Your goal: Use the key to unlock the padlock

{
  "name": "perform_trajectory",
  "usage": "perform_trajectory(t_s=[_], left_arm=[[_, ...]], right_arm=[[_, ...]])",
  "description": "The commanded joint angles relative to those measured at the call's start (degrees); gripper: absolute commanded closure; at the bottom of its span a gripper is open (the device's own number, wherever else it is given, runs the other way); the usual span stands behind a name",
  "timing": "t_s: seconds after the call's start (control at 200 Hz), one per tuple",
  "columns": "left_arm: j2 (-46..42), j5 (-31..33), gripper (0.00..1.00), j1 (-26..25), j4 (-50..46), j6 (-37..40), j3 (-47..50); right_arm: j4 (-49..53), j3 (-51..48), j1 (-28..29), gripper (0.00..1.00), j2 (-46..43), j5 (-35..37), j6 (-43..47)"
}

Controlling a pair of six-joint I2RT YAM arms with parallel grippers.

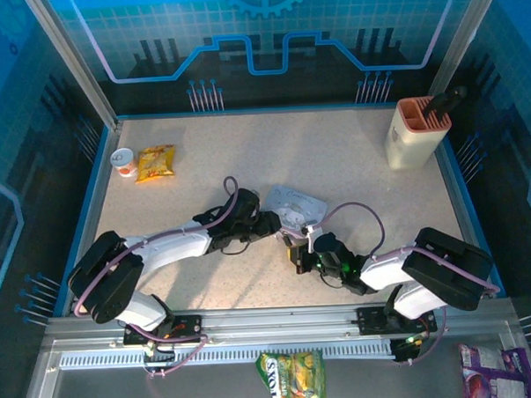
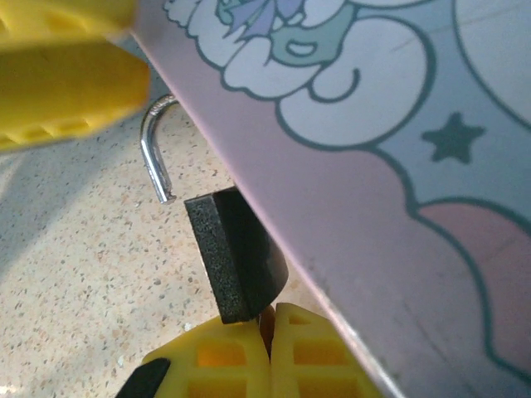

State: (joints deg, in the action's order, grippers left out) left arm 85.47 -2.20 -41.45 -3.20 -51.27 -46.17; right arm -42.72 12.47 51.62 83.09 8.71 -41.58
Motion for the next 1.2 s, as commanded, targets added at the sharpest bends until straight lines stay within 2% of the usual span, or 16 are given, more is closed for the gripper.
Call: perform_trajectory(t_s=[0.0,0.11,0.22,0.46,0.64,0.83,1.195], left_arm=[[-0.6,6.8,0.44,0.3,-10.5,11.1,-6.3],[2.7,12.7,0.37,0.4,-18.2,18.5,-13.3],[7.7,15.2,0.30,0.5,-22.2,23.3,-19.2],[18.4,17.2,0.20,0.5,-25.9,26.0,-27.1],[20.9,17.3,0.17,0.7,-24.5,24.6,-26.2],[19.9,19.2,0.17,2.1,-23.1,20.5,-21.2],[17.9,21.4,0.16,3.4,-21.2,15.3,-15.2]], right_arm=[[6.0,-0.1,-1.6,1.00,1.5,0.8,-2.5],[6.6,0.5,-1.6,1.00,1.6,0.1,-2.6],[8.0,0.8,-1.7,1.00,1.1,0.0,-2.6],[11.9,0.6,-1.8,1.00,-1.0,0.7,-2.3],[14.3,0.3,-3.1,1.00,-2.1,0.4,-2.1],[16.0,-0.5,-6.8,1.00,-3.8,-3.0,-2.1],[25.9,0.8,-6.4,0.89,-8.1,-5.7,-1.5]])
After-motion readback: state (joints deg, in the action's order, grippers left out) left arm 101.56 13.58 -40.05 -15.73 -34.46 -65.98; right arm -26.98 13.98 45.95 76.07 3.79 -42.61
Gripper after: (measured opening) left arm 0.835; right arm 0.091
